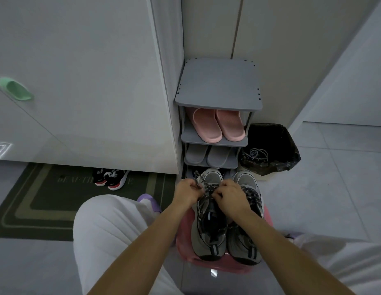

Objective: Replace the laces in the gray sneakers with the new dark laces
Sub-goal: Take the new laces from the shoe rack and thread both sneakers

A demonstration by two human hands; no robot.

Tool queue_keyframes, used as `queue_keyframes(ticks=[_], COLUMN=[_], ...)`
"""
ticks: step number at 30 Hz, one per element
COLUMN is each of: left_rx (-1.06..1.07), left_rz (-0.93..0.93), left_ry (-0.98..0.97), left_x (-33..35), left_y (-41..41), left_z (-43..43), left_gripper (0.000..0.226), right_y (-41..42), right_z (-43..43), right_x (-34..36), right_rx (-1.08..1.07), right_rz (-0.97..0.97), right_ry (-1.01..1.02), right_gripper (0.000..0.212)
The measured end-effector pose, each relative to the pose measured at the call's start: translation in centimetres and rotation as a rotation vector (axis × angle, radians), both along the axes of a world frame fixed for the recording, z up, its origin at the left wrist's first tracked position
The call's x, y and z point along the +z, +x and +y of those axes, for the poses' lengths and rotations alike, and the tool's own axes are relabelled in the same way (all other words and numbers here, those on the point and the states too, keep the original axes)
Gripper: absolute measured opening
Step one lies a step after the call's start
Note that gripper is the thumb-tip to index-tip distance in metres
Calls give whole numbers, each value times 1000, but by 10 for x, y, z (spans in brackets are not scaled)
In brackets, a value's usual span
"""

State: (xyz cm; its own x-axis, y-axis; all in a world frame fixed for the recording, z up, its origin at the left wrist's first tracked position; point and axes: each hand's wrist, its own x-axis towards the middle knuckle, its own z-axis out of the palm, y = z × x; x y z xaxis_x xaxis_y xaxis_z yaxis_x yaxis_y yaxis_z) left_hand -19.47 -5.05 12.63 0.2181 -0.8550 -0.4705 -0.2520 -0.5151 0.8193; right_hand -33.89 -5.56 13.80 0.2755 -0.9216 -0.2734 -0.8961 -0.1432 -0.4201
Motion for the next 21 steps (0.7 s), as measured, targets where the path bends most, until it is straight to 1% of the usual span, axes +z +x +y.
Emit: queue_keyframes(ticks=[4,8,11,13,15,16,17,19,21], left_rx=[28,-2,-20,-16,-10,-15,-28,-53,-44], left_rz=[14,-59,-66,-26,69,135,187,219,219], left_ry=[-14,-36,-32,-13,4,16,30,56,52], left_x=[-3,-4,-4,-6,-6,-5,-5,-3,-2], left_y=[-4,-10,-12,-11,-11,-10,-10,-11,-11], left_z=[2,6,8,9,11,13,15,18,20], left_gripper=[30,34,31,27,15,16,26,39,35], right_y=[2,5,7,7,8,9,9,9,10], right_z=[0,-1,1,1,1,1,1,2,3], right_x=[-1,1,1,-1,-3,-5,-6,-8,-8], right_rx=[-38,-43,-43,-66,-99,-117,-133,-151,-159], right_rz=[-14,-2,21,-1,-34,-54,-77,-119,-139], right_ry=[43,61,61,58,70,87,105,123,110], right_gripper=[22,24,25,24,22,21,20,17,15])
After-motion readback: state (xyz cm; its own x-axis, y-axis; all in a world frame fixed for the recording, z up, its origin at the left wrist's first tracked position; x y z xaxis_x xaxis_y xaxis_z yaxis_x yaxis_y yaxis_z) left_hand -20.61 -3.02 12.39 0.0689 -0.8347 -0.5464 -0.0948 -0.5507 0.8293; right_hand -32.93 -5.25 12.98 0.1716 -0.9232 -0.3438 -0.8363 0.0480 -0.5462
